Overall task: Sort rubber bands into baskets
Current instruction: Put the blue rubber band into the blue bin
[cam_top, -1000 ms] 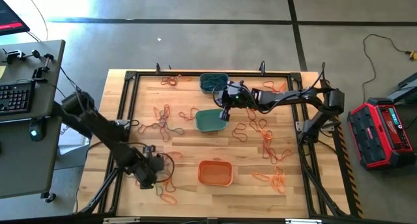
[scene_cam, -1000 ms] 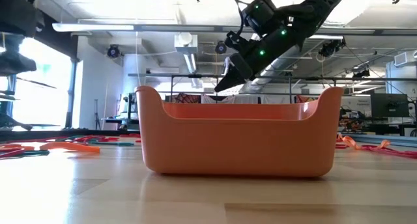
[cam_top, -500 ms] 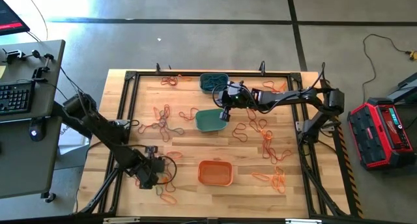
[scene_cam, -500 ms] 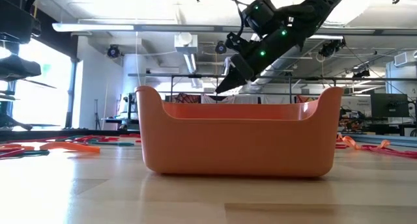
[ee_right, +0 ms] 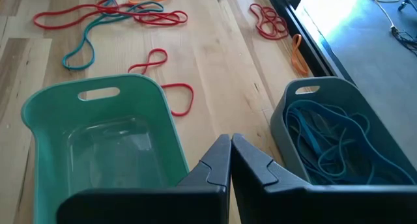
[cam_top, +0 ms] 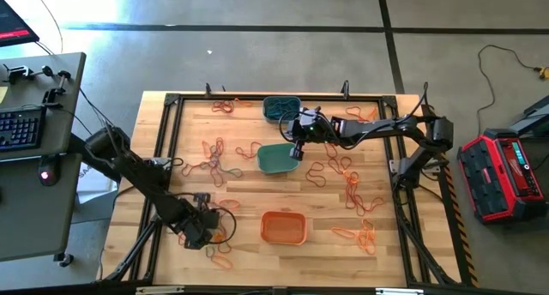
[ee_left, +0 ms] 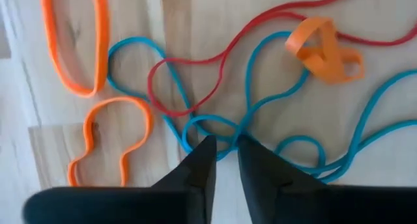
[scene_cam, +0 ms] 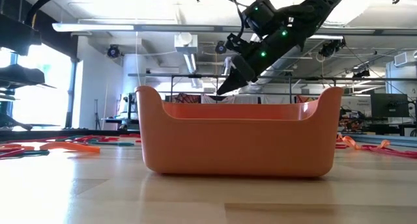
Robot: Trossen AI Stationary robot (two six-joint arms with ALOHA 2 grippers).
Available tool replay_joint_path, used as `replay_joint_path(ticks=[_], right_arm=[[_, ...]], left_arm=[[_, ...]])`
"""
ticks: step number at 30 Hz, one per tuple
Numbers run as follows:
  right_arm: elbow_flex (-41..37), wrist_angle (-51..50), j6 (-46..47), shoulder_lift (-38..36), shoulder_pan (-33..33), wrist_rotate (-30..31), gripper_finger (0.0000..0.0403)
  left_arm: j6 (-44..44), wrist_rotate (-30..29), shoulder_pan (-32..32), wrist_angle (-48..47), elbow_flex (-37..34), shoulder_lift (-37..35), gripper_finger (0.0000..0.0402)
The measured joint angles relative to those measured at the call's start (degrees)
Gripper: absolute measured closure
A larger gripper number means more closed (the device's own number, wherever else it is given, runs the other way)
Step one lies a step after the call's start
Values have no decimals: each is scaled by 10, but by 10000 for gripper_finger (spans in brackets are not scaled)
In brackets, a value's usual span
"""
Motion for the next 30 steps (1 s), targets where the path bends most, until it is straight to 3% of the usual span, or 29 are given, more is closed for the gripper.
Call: replay_joint_path(ticks=[7, 17, 24, 30], right_arm=[[0, -1, 0, 0, 0, 0, 403], [0, -24, 15, 0, 0, 0, 403], [0, -27, 15, 0, 2, 0, 403], [0, -27, 15, 0, 5, 0, 403]], left_arm=[[12, 17, 3, -2, 0, -3, 398], [16, 5, 27, -129, 76, -38, 401], [16, 0, 41, -153, 112, -62, 401], [24, -46, 62, -190, 154, -84, 401]])
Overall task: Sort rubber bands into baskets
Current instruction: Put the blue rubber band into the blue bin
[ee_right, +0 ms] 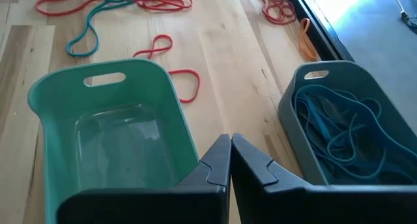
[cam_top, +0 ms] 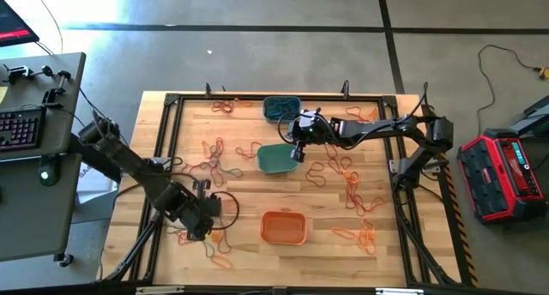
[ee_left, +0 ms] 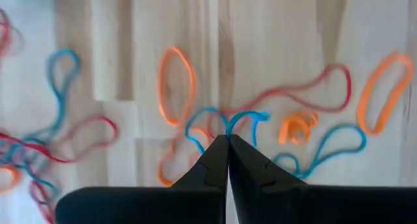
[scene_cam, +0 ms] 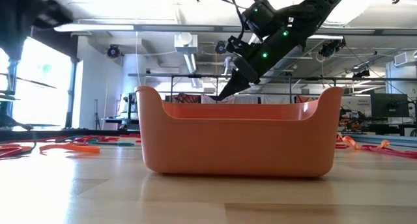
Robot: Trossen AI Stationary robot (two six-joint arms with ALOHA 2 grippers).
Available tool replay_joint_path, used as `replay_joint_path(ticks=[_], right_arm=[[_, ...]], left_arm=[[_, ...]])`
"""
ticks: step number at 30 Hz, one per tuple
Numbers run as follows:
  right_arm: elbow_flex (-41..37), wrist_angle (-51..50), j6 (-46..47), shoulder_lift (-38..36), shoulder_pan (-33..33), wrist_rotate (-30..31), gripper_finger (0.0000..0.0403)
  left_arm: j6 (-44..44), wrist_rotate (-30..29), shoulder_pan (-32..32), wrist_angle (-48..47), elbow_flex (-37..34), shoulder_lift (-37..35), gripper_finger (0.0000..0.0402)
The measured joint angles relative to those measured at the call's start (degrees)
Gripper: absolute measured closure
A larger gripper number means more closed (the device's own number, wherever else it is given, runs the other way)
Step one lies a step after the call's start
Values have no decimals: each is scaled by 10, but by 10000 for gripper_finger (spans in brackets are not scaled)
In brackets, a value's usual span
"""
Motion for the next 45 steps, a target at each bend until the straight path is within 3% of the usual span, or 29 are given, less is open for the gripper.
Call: replay_joint_path(ticks=[15, 28, 32, 37, 45], right_arm=[[0, -7, 0, 0, 28, -2, 403], [0, 45, 11, 0, 63, -26, 396], [0, 64, 11, 0, 76, -35, 361], [0, 81, 14, 0, 92, -41, 290], [0, 154, 14, 0, 117, -122, 199]], left_arm=[[12, -19, 111, 7, 34, -48, 401], [45, -110, 167, 38, 96, -58, 401], [72, -113, 199, 45, 96, -55, 401], [112, -125, 246, 66, 96, -54, 401], [223, -66, 309, 182, 96, -54, 401]])
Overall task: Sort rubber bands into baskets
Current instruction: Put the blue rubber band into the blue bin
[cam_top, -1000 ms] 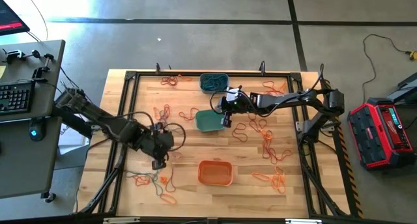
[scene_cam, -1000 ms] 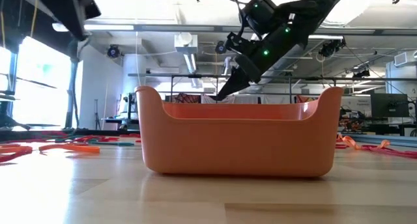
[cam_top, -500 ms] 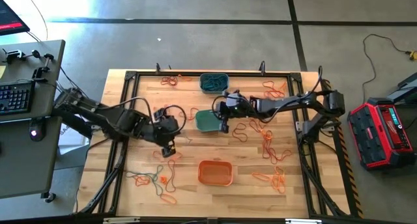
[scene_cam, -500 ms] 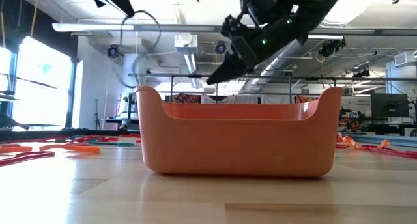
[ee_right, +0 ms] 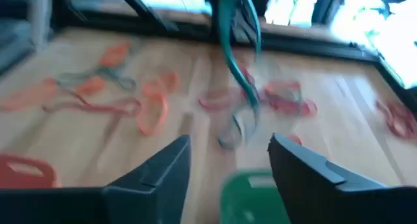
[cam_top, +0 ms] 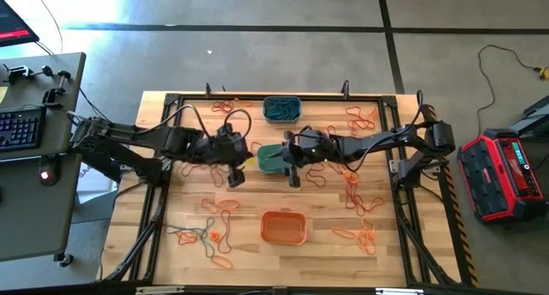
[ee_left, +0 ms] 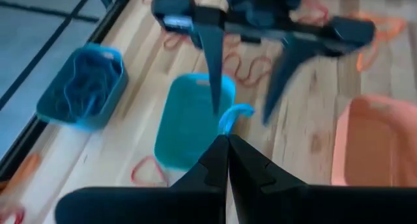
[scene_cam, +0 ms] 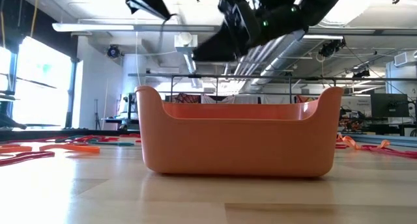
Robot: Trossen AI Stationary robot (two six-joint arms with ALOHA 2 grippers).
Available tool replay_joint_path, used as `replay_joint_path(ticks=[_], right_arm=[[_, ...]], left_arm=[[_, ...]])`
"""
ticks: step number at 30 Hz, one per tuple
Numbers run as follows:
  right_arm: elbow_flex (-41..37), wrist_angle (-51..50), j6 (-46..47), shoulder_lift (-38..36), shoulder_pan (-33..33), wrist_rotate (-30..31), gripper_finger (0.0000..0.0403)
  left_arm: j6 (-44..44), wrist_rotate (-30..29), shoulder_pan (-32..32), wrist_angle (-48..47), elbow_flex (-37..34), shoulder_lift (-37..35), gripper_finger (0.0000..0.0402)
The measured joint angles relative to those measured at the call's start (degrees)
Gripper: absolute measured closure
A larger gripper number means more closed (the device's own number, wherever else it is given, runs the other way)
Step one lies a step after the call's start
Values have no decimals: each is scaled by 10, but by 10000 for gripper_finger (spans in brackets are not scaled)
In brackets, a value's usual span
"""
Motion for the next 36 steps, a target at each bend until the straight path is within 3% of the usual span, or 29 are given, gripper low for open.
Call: replay_joint_path(ticks=[5, 9, 12, 18, 24, 29, 36], right_arm=[[0, 54, -5, 0, 12, 29, 182], [0, 63, -13, 0, 14, 42, 201], [0, 70, -13, 0, 17, 58, 250], [0, 73, -22, 0, 17, 59, 389], [0, 73, -11, 0, 17, 59, 376], [0, 72, 1, 0, 17, 78, 398], [0, 70, 2, 0, 16, 109, 401]], left_arm=[[36, 21, 24, 45, 0, 0, 401], [53, 28, 30, 61, 0, 0, 401], [57, 27, 30, 61, 0, 0, 401], [68, 22, 30, 70, 0, 0, 401], [78, -4, 30, 70, 0, 0, 401], [79, -15, 30, 69, 0, 0, 399], [112, -72, 28, 71, -31, 0, 341]])
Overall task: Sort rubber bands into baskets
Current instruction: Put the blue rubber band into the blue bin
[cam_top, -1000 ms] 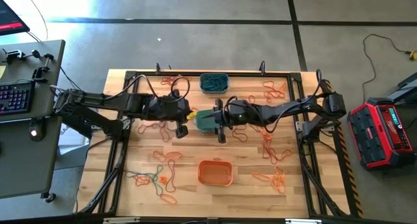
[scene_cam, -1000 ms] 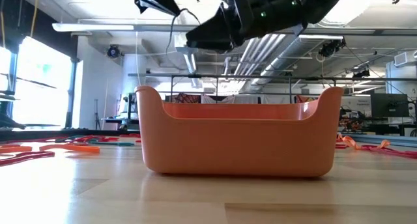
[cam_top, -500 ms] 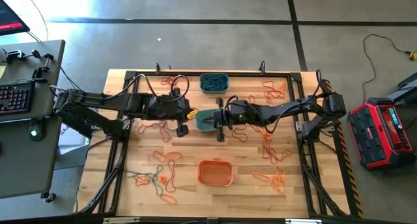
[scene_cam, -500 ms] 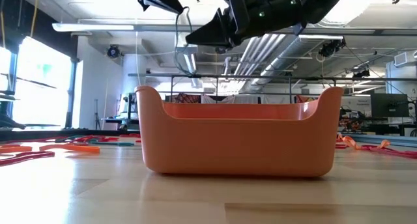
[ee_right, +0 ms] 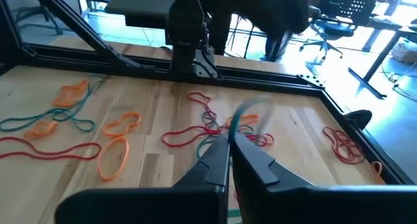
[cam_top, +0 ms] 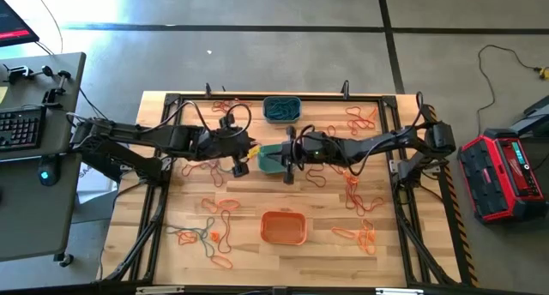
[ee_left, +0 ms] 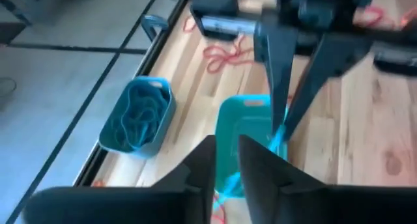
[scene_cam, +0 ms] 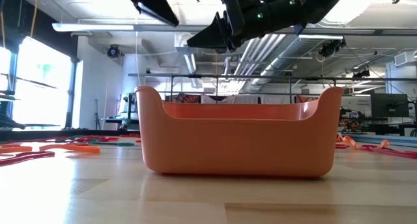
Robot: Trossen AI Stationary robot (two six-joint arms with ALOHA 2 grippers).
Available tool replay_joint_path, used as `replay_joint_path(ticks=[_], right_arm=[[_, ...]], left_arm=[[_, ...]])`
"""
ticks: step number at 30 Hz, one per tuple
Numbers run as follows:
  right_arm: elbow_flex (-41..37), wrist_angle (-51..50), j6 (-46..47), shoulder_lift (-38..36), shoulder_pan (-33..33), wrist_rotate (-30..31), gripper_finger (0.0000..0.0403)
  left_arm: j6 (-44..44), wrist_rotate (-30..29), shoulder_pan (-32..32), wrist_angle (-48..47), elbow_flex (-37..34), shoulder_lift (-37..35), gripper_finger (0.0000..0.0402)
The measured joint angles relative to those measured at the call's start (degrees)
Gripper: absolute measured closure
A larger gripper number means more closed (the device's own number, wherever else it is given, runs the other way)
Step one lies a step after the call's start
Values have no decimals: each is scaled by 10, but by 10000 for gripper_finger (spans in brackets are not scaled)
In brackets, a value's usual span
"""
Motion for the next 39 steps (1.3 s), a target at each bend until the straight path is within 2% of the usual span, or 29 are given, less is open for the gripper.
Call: replay_joint_path(ticks=[7, 13, 18, 23, 29, 33, 39], right_arm=[[0, -6, 3, -2, -34, 8, 402], [0, -18, 10, -2, -95, 13, 402], [0, -32, -1, -2, -145, 63, 402], [0, -25, 0, 8, -194, 63, 403], [1, 55, 9, 56, -229, 63, 403], [2, 95, 10, 93, -244, 62, 403], [39, 98, 14, 151, -259, 63, 403]], left_arm=[[-9, 37, 15, 94, -82, -3, 269], [-4, 37, 26, 176, -141, -6, 240], [17, 41, 33, 275, -199, -18, 238], [7, 61, 46, 365, -257, -35, 240], [-15, 60, 50, 434, -303, -52, 240], [-15, 60, 49, 451, -314, -54, 241], [-15, 59, 49, 456, -315, -54, 241]])
